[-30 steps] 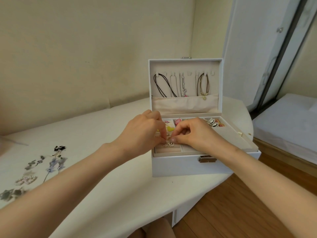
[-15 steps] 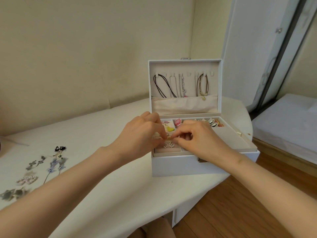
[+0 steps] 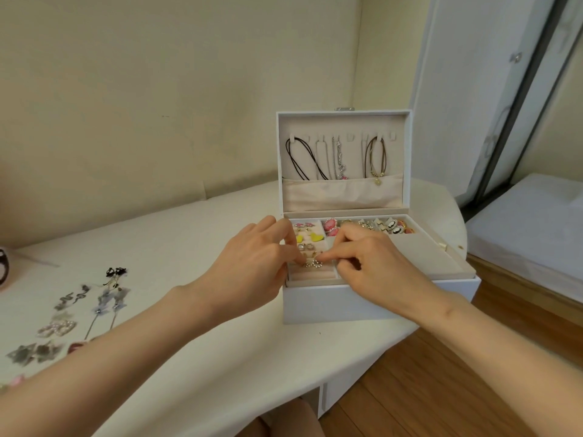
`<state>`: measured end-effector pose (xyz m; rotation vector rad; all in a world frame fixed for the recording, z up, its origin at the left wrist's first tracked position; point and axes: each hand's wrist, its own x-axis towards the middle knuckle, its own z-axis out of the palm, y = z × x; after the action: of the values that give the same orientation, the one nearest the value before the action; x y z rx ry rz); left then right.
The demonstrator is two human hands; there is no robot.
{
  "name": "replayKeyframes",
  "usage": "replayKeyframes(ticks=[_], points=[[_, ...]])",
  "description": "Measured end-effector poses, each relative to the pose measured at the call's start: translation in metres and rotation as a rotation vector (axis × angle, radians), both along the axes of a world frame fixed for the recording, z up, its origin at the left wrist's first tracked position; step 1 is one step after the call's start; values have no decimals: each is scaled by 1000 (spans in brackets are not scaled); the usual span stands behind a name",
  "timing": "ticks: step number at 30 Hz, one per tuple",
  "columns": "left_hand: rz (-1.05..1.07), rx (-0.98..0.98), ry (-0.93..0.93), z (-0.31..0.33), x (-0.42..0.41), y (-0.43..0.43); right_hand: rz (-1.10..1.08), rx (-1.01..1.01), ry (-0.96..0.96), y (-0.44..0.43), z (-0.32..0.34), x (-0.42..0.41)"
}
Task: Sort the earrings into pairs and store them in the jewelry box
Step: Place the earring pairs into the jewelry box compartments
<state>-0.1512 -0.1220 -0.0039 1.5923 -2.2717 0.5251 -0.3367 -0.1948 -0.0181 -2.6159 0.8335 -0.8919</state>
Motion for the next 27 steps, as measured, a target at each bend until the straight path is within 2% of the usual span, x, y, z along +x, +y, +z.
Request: replayKeyframes(ticks=[10, 18, 23, 27], points=[[56, 158, 101, 8, -6, -5, -4, 38, 51, 2, 4, 0], [42, 16, 180, 4, 2, 6, -16, 125, -75, 0, 11, -2], [-27, 48, 124, -2, 4, 12, -12, 121, -10, -6, 16, 10], [-40, 49, 61, -7, 6, 12, -4, 111, 118, -9, 21, 25]])
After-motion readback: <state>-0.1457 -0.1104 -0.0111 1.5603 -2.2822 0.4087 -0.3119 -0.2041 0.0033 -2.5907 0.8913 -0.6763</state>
